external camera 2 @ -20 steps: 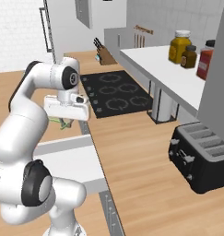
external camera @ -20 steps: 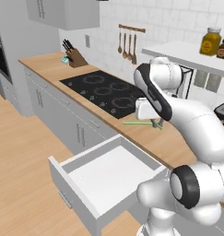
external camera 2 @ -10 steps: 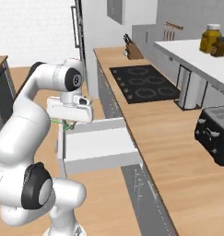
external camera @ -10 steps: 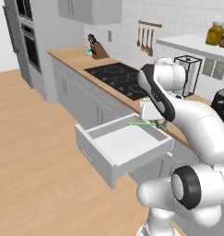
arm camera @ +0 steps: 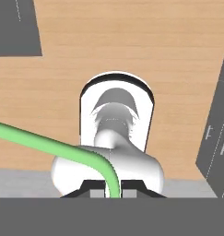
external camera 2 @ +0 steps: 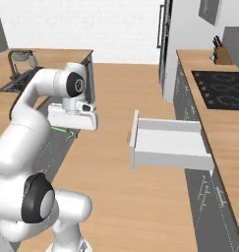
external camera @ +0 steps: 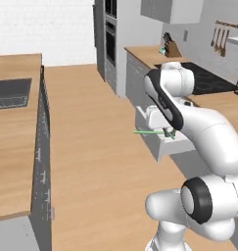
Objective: Take a straw from the drawer in front and place it inside the glass cup on the dining counter.
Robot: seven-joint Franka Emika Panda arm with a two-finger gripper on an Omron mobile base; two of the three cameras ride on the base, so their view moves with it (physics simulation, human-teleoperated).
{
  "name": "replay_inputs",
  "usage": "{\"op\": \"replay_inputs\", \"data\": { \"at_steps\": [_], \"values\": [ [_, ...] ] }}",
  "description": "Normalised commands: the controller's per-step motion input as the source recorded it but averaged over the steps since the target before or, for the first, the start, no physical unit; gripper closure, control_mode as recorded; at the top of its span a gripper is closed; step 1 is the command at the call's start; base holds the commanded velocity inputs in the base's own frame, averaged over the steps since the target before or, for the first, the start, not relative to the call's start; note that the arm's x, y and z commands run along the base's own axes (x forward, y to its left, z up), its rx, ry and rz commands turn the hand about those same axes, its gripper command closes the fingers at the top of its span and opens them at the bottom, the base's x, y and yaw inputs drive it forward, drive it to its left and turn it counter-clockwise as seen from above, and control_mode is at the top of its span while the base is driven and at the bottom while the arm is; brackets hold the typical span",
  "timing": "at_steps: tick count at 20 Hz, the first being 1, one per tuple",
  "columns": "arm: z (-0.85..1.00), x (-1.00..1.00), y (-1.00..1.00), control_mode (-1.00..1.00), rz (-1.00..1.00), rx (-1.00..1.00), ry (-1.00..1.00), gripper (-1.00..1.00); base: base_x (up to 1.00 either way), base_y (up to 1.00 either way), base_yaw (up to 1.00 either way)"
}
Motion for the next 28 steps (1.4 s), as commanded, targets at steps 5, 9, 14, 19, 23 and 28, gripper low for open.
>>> {"op": "replay_inputs", "data": {
  "at_steps": [5,9,14,19,23,28],
  "values": [
    [0.00,0.00,0.00,1.00,0.00,0.00,0.00,1.00,-0.99,0.00,0.00],
    [0.00,0.00,0.00,1.00,0.00,0.00,0.00,1.00,-0.53,0.24,0.00],
    [0.00,0.00,0.00,1.00,0.00,0.00,0.00,1.00,-0.05,0.97,-0.03],
    [0.00,0.00,0.00,1.00,0.00,0.00,0.00,1.00,0.00,1.00,-0.05],
    [0.00,0.00,0.00,1.00,0.00,0.00,0.00,1.00,0.00,1.00,-0.03],
    [0.00,0.00,0.00,1.00,0.00,0.00,0.00,1.00,0.00,1.00,-0.02]
  ]
}}
